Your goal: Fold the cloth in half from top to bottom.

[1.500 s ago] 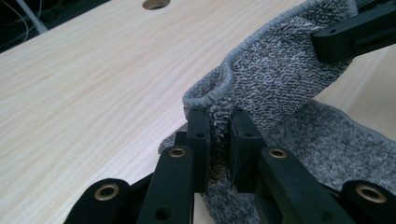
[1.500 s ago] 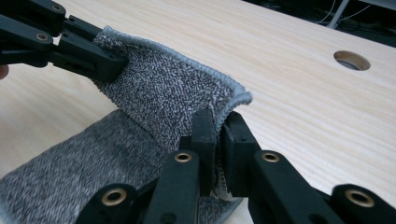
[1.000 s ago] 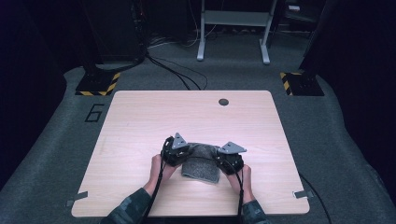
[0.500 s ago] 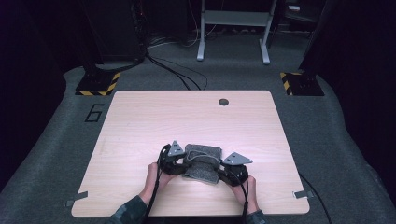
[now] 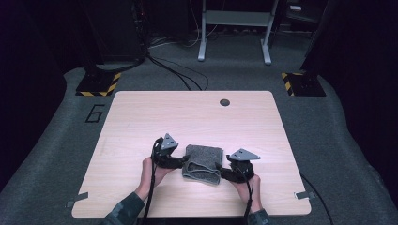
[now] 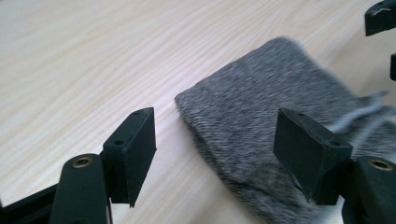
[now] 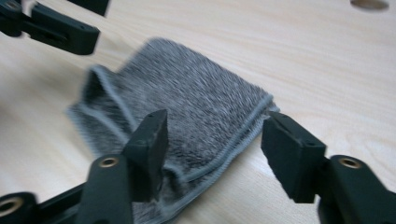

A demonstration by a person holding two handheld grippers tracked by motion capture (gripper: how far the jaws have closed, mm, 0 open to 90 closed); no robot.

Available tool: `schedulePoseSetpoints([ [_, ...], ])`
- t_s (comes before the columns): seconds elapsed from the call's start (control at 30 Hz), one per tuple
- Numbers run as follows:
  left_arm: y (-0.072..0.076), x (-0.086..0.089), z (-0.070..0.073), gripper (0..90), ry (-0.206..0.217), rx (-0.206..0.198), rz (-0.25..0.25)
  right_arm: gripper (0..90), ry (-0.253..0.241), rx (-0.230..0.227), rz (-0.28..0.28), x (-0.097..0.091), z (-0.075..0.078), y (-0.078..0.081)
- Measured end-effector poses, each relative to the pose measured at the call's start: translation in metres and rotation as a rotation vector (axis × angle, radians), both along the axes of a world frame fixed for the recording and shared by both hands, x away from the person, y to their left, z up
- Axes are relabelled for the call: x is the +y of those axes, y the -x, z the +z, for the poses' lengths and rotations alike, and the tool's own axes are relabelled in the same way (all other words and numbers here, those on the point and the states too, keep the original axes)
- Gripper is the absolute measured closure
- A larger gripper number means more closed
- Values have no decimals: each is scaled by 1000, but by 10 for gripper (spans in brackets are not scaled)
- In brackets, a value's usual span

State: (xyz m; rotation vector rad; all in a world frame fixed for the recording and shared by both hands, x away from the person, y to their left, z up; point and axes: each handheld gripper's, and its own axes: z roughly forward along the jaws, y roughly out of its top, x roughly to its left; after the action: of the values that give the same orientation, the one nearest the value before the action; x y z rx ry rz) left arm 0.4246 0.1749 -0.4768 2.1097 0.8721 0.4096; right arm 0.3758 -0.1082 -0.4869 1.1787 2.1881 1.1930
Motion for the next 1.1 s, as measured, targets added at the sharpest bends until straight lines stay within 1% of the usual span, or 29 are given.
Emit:
schedulePoseSetpoints([
  [0.03, -3, -1, -4, 283, -7, 18, 0, 379, 4, 10, -5, 2, -3, -3],
  [0.07, -6, -3, -8, 275, -16, 37, 0, 369, 22, 27, -13, 4, -6, -5],
  [0.1, -7, -4, -12, 268, -26, 55, -7, 360, 35, 32, -17, 6, -10, -7],
  [0.17, -7, -7, -19, 252, -62, 75, -20, 343, 53, 60, -26, 9, -16, -9],
  [0.2, -6, -7, -23, 251, -75, 86, -28, 330, 67, 65, -21, 10, -19, -10],
  [0.23, -6, -7, -23, 246, -75, 86, -28, 312, 77, 76, -31, 12, -22, -10],
  [0.27, -3, -8, -27, 246, -90, 83, -24, 311, 88, 79, -33, 12, -24, -10],
  [0.3, -2, -8, -29, 244, -90, 92, -22, 304, 94, 80, -31, 12, -25, -10],
  [0.33, -1, -7, -31, 240, -102, 98, -32, 292, 94, 89, -37, 12, -27, -10],
  [0.37, 1, -7, -31, 240, -104, 102, -32, 272, 106, 96, -38, 12, -29, -10],
  [0.43, 4, -7, -34, 239, -112, 96, -28, 261, 122, 96, -33, 13, -31, -10],
  [0.47, 4, -7, -34, 238, -112, 96, -28, 237, 129, 100, -32, 12, -32, -10],
  [0.5, 8, -7, -36, 238, -116, 90, -26, 219, 129, 108, -36, 13, -33, -10],
  [0.53, 8, -7, -36, 237, -116, 90, -26, 219, 129, 108, -36, 13, -33, -10],
  [0.57, 10, -7, -37, 237, -120, 82, -17, 208, 130, 107, -39, 13, -34, -11],
  [0.6, 11, -6, -37, 222, -127, 77, -11, 162, 144, 106, -33, 12, -35, -14],
  [0.67, 15, -6, -38, 209, -131, 69, 11, 142, 138, 118, -32, 11, -36, -16],
  [0.7, 16, -7, -38, 204, -125, 71, 19, 132, 139, 120, -23, 10, -36, -17],
  [0.77, 18, -7, -39, 196, -126, 62, 33, 102, 149, 123, -20, 10, -37, -21],
  [0.8, 19, -8, -39, 193, -136, 63, 35, 93, 151, 126, -18, 10, -37, -22],
  [0.83, 19, -8, -39, 188, -141, 54, 45, 89, 157, 135, -16, 10, -36, -25],
  [0.9, 21, -9, -39, 175, -148, 48, 43, 86, 170, 120, -10, 10, -36, -28],
  [0.93, 21, -8, -40, 163, -144, 48, 48, 82, 174, 125, -14, 11, -35, -30],
  [1.0, 20, -8, -41, 154, -134, 44, 60, 79, 179, 120, -15, 12, -35, -33],
  [1.03, 19, -8, -42, 151, -132, 51, 56, 74, 184, 115, -11, 12, -36, -36],
  [1.07, 18, -7, -41, 148, -131, 60, 54, 73, 184, 123, -10, 12, -35, -38],
  [1.1, 17, -7, -42, 141, -137, 56, 53, 71, 188, 120, -12, 12, -35, -40],
])
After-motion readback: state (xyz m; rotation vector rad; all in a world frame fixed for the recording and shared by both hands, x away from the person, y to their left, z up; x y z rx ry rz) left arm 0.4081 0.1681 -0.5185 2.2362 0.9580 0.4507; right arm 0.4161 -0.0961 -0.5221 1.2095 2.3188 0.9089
